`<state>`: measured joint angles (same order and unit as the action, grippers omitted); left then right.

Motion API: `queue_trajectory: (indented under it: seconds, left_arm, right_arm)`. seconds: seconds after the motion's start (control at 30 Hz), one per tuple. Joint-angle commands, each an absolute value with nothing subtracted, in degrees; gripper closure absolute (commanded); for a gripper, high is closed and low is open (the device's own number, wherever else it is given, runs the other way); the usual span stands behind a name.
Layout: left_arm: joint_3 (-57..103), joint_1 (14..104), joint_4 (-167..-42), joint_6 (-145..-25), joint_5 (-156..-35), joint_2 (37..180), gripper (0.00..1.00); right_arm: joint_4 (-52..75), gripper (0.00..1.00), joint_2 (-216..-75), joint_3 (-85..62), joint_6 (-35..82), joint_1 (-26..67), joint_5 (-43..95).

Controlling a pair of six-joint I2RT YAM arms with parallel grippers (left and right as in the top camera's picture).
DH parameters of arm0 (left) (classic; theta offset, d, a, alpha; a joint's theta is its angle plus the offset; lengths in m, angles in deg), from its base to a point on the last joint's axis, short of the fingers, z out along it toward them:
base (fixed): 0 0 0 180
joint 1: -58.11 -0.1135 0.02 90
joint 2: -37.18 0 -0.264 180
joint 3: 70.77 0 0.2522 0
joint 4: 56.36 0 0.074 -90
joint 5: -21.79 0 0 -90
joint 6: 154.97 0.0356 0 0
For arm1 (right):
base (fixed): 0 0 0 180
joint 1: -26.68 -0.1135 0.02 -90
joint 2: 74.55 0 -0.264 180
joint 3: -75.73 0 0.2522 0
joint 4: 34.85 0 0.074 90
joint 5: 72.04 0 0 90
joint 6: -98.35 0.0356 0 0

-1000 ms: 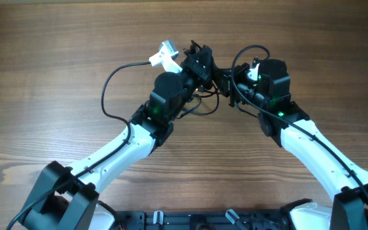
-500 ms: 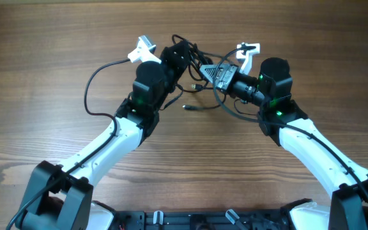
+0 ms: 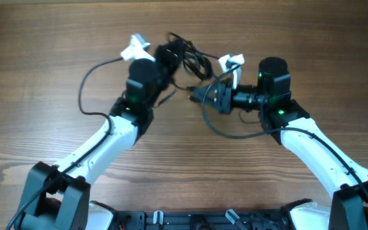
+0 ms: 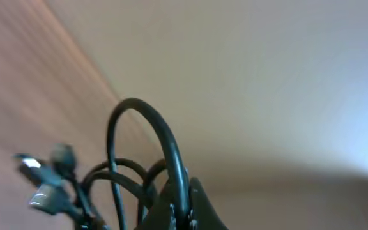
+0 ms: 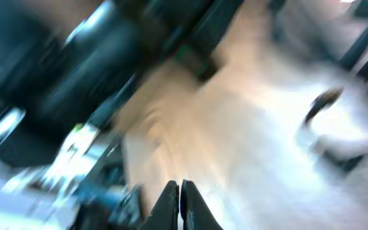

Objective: Untangle cables

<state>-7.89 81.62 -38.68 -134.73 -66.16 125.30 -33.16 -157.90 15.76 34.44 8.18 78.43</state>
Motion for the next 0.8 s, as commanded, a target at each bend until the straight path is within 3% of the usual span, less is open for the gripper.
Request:
queue_trajectory:
  seconds: [0.0, 0.1, 0.2, 0.27, 0.3, 0.33, 0.37, 0.43, 0.57, 0.67, 0.77]
  left_arm:
    - [-7.0, 77.7, -37.7, -134.5, -59.1, 124.9, 0.96]
    - [-7.0, 77.3, -37.7, -134.4, -59.2, 124.9, 0.96]
    - [-7.0, 77.3, -37.8, -134.5, -60.8, 124.9, 0.96]
    - [-7.0, 77.3, -37.8, -134.4, -62.7, 124.9, 0.96]
    - [-7.0, 77.4, -37.8, -134.4, -63.5, 124.9, 0.96]
    - [-7.0, 77.4, -37.8, -134.4, -64.7, 124.9, 0.96]
    - [-7.0, 77.4, -37.8, -134.5, -65.5, 124.9, 0.96]
    - [-7.0, 77.4, -37.8, -133.7, -71.6, 124.9, 0.96]
    - [-7.0, 76.9, -37.1, -117.4, -90.9, 124.9, 0.96]
    - [-7.0, 73.1, -31.5, -107.9, -111.2, 124.9, 0.96]
    - [-7.0, 67.2, -30.4, -107.1, -122.9, 124.9, 0.96]
  right_arm:
    - [-31.6, 0.96, -157.6, 16.3, 27.7, 7.5, 89.4]
    - [-29.4, 0.96, -157.6, 16.3, 28.1, 7.5, 86.6]
    - [-29.8, 0.92, -157.6, 16.2, 36.4, 7.5, 79.7]
    - [-33.0, 0.71, -157.6, 16.2, 48.0, 7.5, 75.2]
    - [-34.7, 0.48, -157.6, 16.2, 55.2, 7.5, 73.2]
    - [-37.6, 0.36, -157.6, 16.2, 60.4, 7.5, 72.8]
    - [-40.4, 0.3, -157.6, 16.3, 62.5, 7.3, 72.8]
    - [-45.8, 0.28, -157.6, 16.2, 61.3, 6.4, 70.6]
    - [-40.7, 0.28, -157.6, 16.2, 59.9, 6.6, 57.8]
    - [-40.1, 0.41, -157.6, 16.2, 59.8, 7.3, 52.5]
    - [-40.1, 0.44, -157.6, 16.2, 60.0, 8.6, 52.5]
